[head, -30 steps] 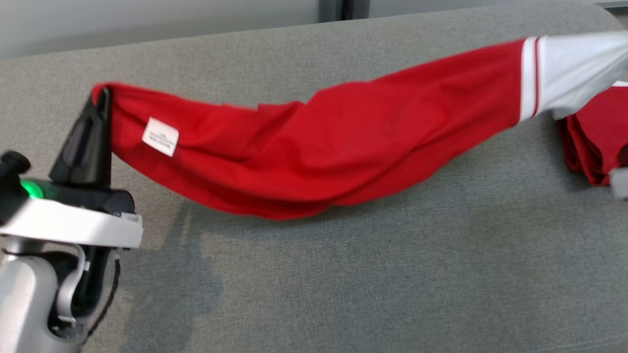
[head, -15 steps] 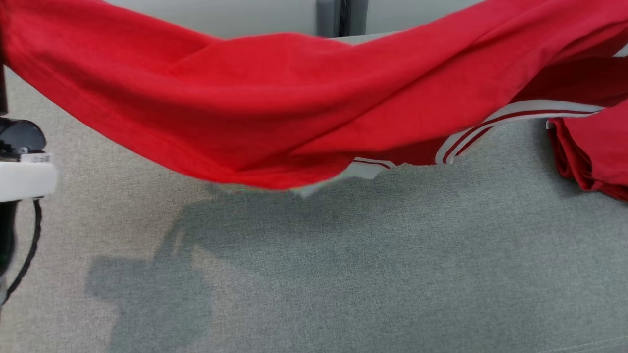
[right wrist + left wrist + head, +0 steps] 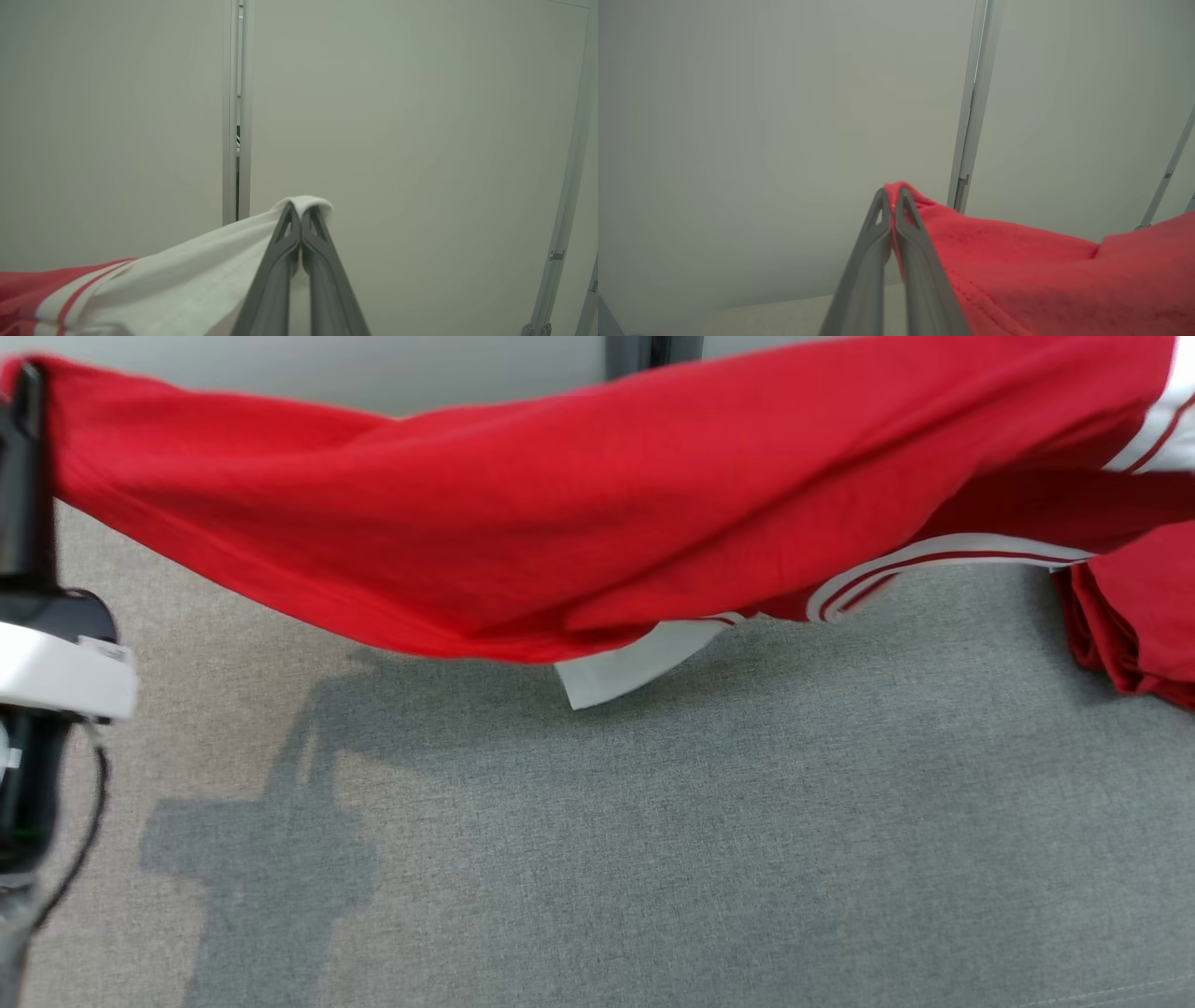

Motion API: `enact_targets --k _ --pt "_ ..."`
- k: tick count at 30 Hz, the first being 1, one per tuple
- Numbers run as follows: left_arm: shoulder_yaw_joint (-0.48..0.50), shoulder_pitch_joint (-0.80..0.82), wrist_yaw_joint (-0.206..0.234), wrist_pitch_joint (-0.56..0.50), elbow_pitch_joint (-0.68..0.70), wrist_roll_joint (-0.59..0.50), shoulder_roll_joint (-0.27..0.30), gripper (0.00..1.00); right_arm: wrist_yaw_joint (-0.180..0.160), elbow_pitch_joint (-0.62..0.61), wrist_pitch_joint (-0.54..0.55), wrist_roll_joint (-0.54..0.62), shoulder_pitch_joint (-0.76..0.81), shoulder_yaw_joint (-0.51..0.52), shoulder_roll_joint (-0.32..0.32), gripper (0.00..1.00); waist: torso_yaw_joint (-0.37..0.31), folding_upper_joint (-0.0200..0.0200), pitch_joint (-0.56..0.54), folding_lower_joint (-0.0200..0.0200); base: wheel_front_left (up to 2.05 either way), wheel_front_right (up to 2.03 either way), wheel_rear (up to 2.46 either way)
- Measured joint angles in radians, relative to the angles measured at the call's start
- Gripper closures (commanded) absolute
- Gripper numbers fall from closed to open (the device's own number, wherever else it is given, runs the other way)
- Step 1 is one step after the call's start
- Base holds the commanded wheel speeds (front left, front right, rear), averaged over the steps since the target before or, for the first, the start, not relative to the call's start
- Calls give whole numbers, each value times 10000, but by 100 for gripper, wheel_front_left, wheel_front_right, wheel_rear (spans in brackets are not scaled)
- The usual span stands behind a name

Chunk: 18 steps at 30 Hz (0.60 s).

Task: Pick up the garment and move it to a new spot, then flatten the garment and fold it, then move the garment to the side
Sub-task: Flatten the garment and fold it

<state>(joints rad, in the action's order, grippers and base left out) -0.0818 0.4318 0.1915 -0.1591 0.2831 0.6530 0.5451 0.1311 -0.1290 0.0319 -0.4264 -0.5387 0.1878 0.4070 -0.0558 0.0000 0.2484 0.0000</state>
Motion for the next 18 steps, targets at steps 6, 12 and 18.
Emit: enact_targets --k 6,12,18 --pt "-430 -611 31 -40 -1137 301 -525 100 0 920 -153 -165 749 -341 -443 100 -2 1 199 0 0 0 0" --pt "-782 -1121 -205 359 -2497 698 -1246 100 -2 2136 -443 -428 1613 -861 -1124 100 48 0 455 0 0 0 0" --pt "-1041 -1290 -711 1363 -4278 872 -1985 100 -2 3638 -1118 -786 2220 -1632 -1804 100 65 1 789 0 0 0 0"
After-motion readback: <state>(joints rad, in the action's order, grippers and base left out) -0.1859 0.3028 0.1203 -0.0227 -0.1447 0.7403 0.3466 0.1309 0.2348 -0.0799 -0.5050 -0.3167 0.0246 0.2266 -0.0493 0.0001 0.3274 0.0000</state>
